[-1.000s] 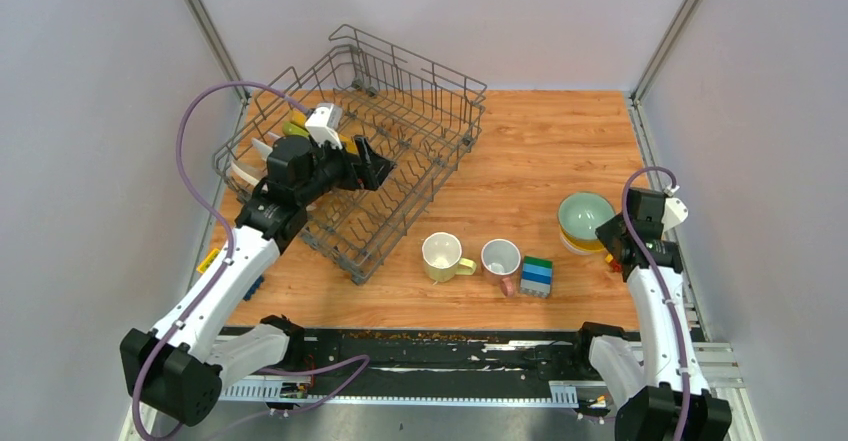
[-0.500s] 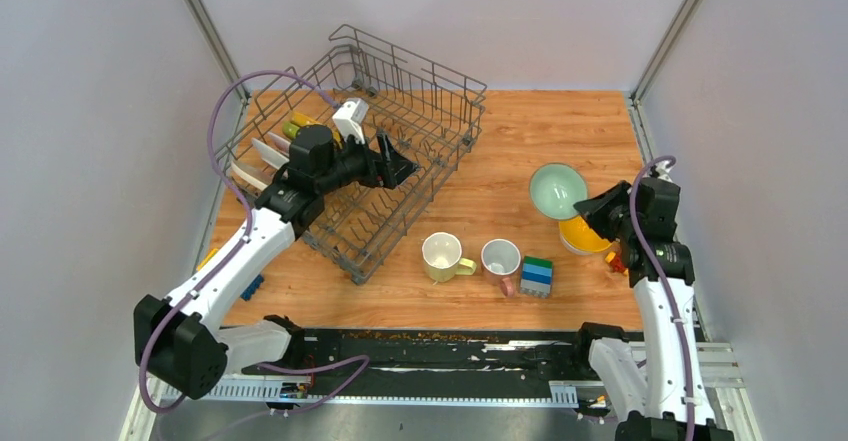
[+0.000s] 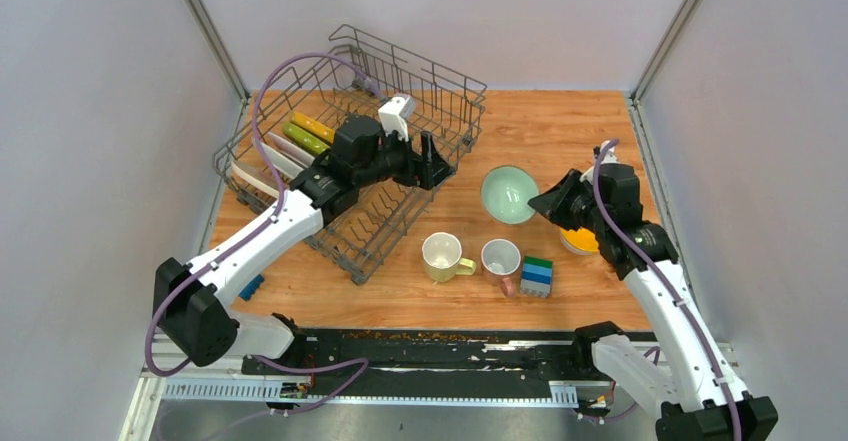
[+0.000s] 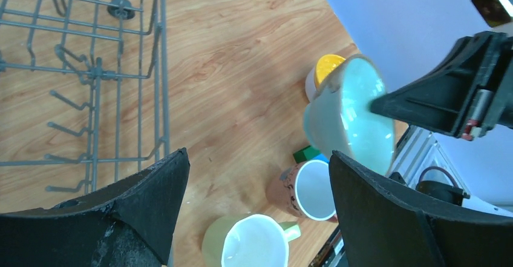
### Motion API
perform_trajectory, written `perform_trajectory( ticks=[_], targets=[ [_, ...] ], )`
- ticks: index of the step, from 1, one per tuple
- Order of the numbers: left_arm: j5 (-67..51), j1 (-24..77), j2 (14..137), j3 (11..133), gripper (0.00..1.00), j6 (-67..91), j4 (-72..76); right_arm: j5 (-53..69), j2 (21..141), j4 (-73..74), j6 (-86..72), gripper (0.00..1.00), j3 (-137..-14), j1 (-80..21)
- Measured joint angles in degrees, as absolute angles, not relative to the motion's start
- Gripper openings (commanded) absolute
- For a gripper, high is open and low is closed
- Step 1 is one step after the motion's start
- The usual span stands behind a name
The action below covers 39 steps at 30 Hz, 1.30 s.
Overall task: Load the mixed dishes into the dish rack
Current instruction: Pick up the bowl from the center of the board.
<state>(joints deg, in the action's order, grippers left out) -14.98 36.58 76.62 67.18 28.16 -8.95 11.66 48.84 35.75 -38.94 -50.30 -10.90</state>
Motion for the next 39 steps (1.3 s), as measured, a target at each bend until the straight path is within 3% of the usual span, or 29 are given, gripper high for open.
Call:
perform_trajectory(
  ticks=[16,22,29,39],
  targets=[
    [-12.4,42.9,86.0,77.9,0.86,22.2,-17.8,-0.6,54.5,33.6,-41.3,0.00,-51.7,-22.8],
    [-11.8,43.6,88.4,78.2,0.79,21.3,-19.8,-7.1,56.8,32.7,-42.6,0.00,-53.5,-28.1],
    [-11.4,43.9,89.2,78.4,0.60,20.4,-21.1,-14.6,58.6,32.4,-43.5,0.00,-54.1,-33.9],
    [-9.0,43.9,89.6,78.4,0.55,20.2,-21.7,-22.8,59.0,30.0,-43.9,0.00,-54.5,-39.4]
  ],
)
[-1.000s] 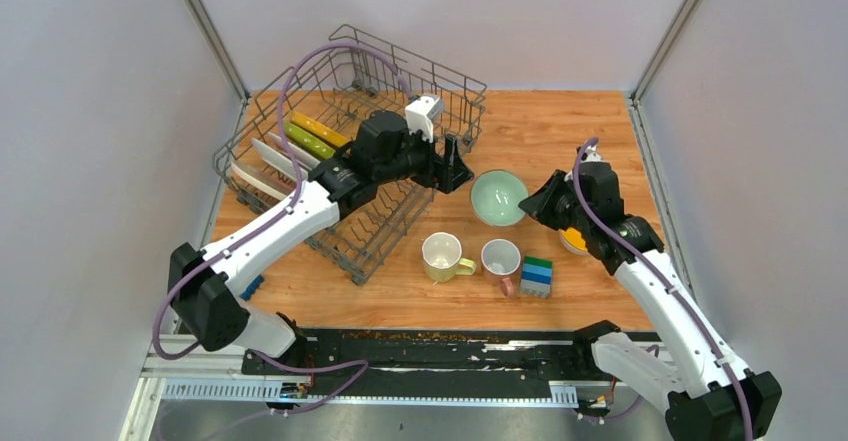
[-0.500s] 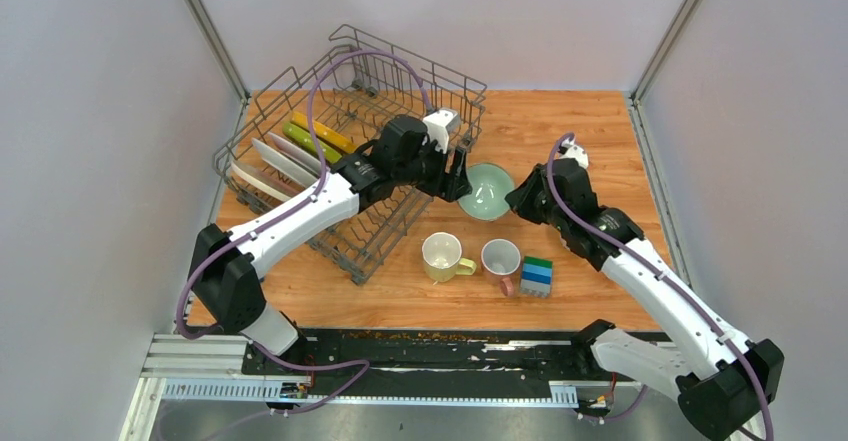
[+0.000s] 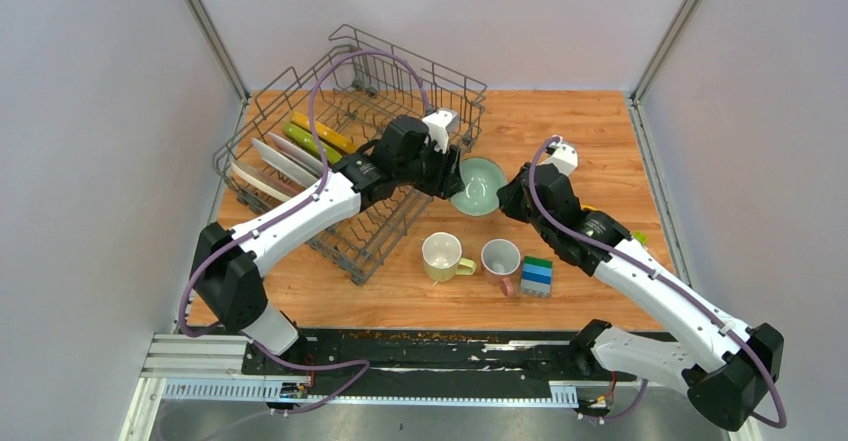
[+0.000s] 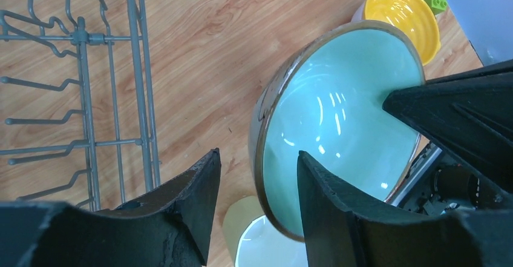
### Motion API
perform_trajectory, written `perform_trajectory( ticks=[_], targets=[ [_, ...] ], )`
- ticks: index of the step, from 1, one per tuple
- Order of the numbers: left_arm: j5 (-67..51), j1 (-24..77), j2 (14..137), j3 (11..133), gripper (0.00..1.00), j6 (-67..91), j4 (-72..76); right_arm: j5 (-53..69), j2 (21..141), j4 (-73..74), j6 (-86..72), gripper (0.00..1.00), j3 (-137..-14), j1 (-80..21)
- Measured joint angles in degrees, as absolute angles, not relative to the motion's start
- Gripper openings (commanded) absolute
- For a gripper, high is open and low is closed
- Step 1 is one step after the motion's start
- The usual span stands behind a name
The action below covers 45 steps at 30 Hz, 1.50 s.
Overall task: Load the mixed dishes into the dish rack
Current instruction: Pick up the bowl from the center of the board, then turn the bowl upside down on the dish rack.
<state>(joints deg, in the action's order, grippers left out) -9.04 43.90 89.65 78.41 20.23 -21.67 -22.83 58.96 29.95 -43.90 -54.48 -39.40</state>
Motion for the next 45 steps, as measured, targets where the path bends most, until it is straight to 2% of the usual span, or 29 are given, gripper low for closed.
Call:
perform_trajectory(
  ticks=[7,11,12,14,17,21,24,26,27,32,40,45],
  targets=[
    [-8.4,43.9,89.7,78.4,0.18,20.5,-20.6,-24.6,58.9,27.2,-43.9,0.00,-54.5,-41.7],
    [-5.9,43.4,89.6,77.0,0.10,21.4,-17.8,-23.6,58.8,25.9,-43.4,0.03,-54.3,-42.2],
    [-5.6,43.4,89.4,76.6,0.04,21.6,-17.3,-23.3,58.8,25.7,-43.3,0.03,-54.3,-42.2],
    [-5.2,43.4,89.0,75.6,0.00,21.8,-16.6,-21.9,59.0,25.7,-42.7,0.06,-54.3,-42.2],
    [-4.4,43.3,87.7,73.9,0.00,22.0,-15.7,-19.9,59.7,24.9,-42.0,0.11,-54.3,-41.9],
    [-4.4,41.7,84.0,68.4,0.00,22.5,-12.8,-15.1,61.5,22.5,-40.9,0.27,-54.3,-41.8],
    [-6.5,39.7,81.8,65.5,0.00,22.8,-11.9,-10.0,62.1,20.1,-40.1,0.59,-54.3,-41.8],
    [-8.2,38.3,80.6,64.1,0.00,22.9,-11.0,-7.0,62.1,17.9,-40.0,0.73,-54.3,-41.8],
    [-9.3,37.6,79.9,63.1,0.00,23.0,-10.3,-6.1,62.1,17.1,-40.1,0.77,-54.3,-41.8],
    [-14.0,33.0,77.1,59.6,0.00,23.7,-8.6,2.5,63.0,13.8,-40.4,0.82,-54.6,-39.6],
    [-27.5,23.4,70.3,55.0,0.00,27.9,-1.8,16.6,65.5,8.4,-40.6,0.84,-54.9,-36.7],
    [-36.2,20.9,68.9,55.1,0.00,30.3,2.2,23.0,65.4,3.0,-40.6,0.84,-54.9,-36.2]
  ],
)
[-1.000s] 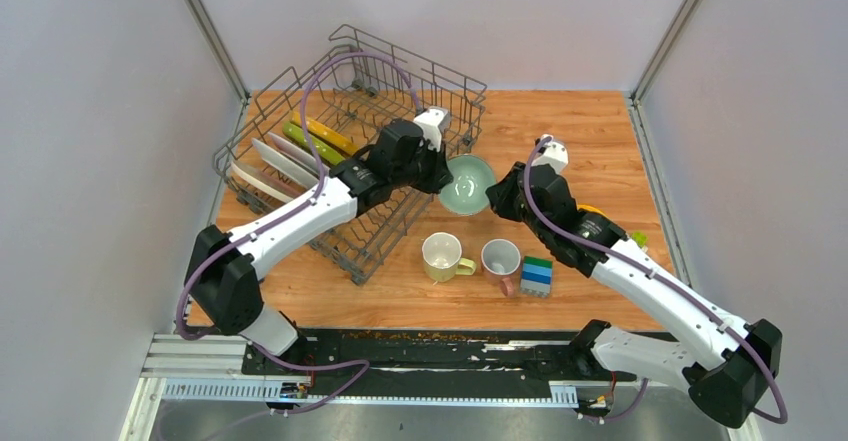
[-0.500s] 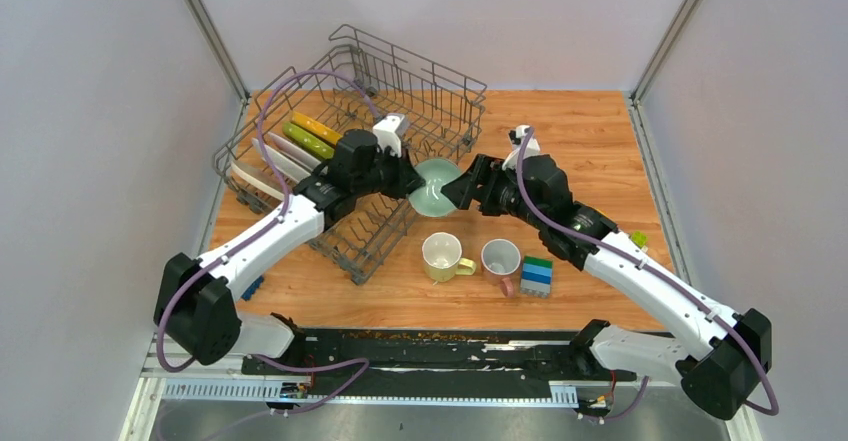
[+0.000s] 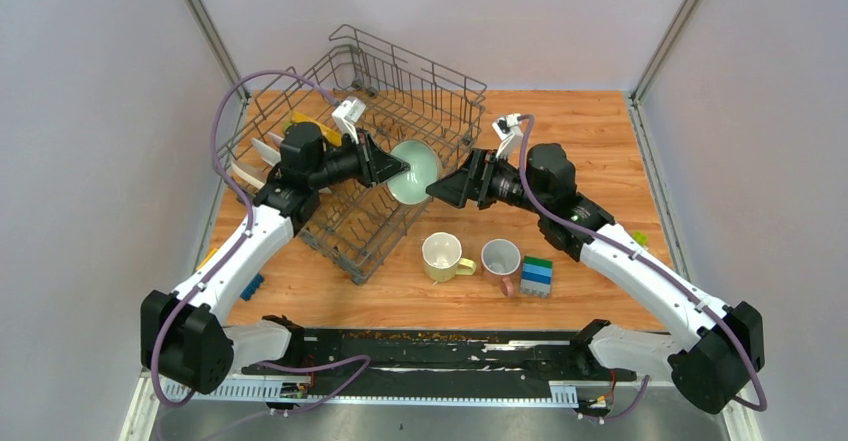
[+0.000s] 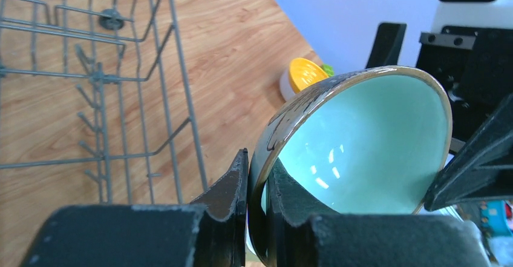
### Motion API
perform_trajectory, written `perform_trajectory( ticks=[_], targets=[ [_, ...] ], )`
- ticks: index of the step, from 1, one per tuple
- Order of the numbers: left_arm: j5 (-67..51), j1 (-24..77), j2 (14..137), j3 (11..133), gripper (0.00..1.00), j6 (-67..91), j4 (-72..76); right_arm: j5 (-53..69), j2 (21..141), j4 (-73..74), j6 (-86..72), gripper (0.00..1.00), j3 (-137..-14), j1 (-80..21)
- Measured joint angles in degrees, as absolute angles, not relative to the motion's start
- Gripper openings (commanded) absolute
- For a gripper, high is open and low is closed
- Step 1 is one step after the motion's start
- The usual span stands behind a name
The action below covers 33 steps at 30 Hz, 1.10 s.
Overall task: Load the mixed dishes into the dish rack
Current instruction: Turn the bowl upside down on the dish rack.
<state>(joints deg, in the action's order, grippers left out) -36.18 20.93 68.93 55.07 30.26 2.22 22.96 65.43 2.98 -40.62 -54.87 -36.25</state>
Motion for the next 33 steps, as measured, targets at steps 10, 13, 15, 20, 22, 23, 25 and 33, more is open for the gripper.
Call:
perform_trajectory(
  ticks=[10,13,15,20,22,23,25,33],
  targets=[
    [-45.7,20.1,68.9,55.2,0.00,33.4,6.2,29.6,65.5,-6.5,-40.6,0.71,-54.8,-35.8],
    [-46.6,20.0,68.9,55.8,0.00,33.6,6.7,30.9,65.6,-8.2,-40.8,0.68,-54.7,-35.5],
    [-47.1,19.9,69.0,56.3,0.00,33.7,7.1,31.6,65.6,-9.8,-40.8,0.68,-54.3,-35.4],
    [-47.8,19.7,69.1,56.8,0.00,33.8,7.9,32.4,65.6,-12.7,-41.1,0.78,-53.4,-35.1],
    [-48.2,19.5,69.4,56.8,0.00,34.1,8.4,32.7,65.6,-13.1,-41.5,0.80,-53.3,-35.0],
    [-48.5,19.5,69.7,56.8,0.00,34.3,8.8,33.2,65.6,-13.6,-42.0,0.81,-53.3,-35.0],
    [-49.5,19.5,70.1,56.8,0.00,34.7,9.4,34.0,65.6,-14.3,-42.3,0.82,-53.3,-35.1],
    [-50.7,19.4,70.6,56.8,0.00,35.1,10.2,34.9,67.0,-15.1,-43.5,0.83,-53.3,-35.1]
  ],
)
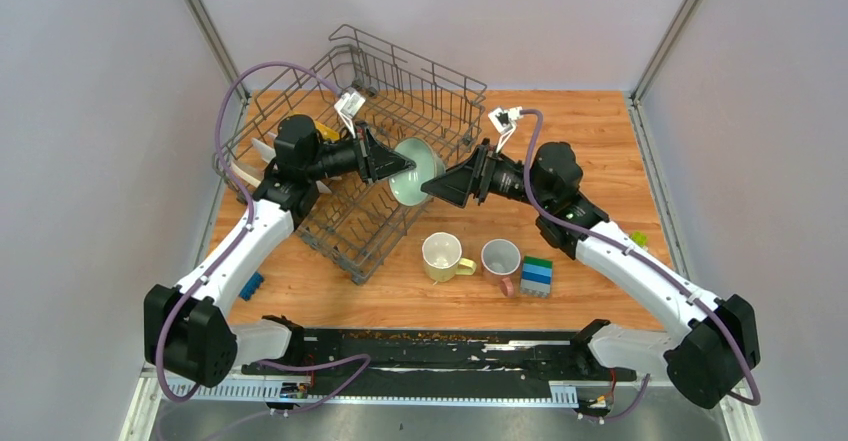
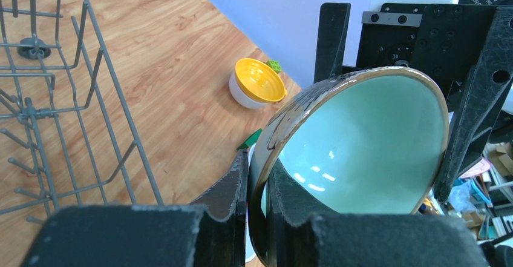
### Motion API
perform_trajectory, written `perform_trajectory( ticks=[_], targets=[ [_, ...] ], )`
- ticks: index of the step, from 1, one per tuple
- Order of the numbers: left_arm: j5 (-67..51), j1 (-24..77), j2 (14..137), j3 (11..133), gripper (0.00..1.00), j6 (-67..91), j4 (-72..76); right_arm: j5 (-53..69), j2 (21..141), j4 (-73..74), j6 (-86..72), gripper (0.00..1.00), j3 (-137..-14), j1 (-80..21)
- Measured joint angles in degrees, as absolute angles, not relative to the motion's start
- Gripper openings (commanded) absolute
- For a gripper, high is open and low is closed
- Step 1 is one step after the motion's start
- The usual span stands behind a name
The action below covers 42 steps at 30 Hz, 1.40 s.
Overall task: Load the mixed dishes into the dish rack
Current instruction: Turn the bowl upside down on the dish rack.
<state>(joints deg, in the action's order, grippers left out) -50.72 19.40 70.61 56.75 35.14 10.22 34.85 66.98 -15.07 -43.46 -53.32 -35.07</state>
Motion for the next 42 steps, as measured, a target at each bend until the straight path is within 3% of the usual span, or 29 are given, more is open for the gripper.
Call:
perform_trajectory(
  ticks=[5,10,12,17,21,25,42],
  targets=[
    [-50.2,19.3,70.8,56.7,0.00,35.4,10.2,34.5,67.9,-15.2,-44.1,0.81,-53.9,-35.1],
    [-49.1,19.0,70.9,56.7,0.00,36.0,10.3,34.7,69.8,-15.8,-44.9,0.70,-55.2,-35.1],
    [-48.7,18.7,71.0,56.7,0.00,36.2,10.3,34.8,70.3,-16.1,-45.0,0.62,-55.5,-35.0],
    [-47.6,18.8,71.0,56.6,0.00,35.7,9.9,34.7,70.5,-16.1,-44.9,0.54,-55.6,-35.1],
    [-45.9,19.0,71.0,56.6,0.18,34.7,8.3,34.2,70.9,-15.8,-44.9,0.51,-55.6,-35.1],
    [-44.5,19.0,71.4,56.6,0.28,33.8,6.9,33.1,71.5,-14.5,-44.9,0.47,-56.0,-35.1],
    [-32.1,19.1,75.1,58.7,0.45,28.1,-4.5,26.4,78.7,-6.2,-44.1,0.46,-59.6,-35.1]
  ],
)
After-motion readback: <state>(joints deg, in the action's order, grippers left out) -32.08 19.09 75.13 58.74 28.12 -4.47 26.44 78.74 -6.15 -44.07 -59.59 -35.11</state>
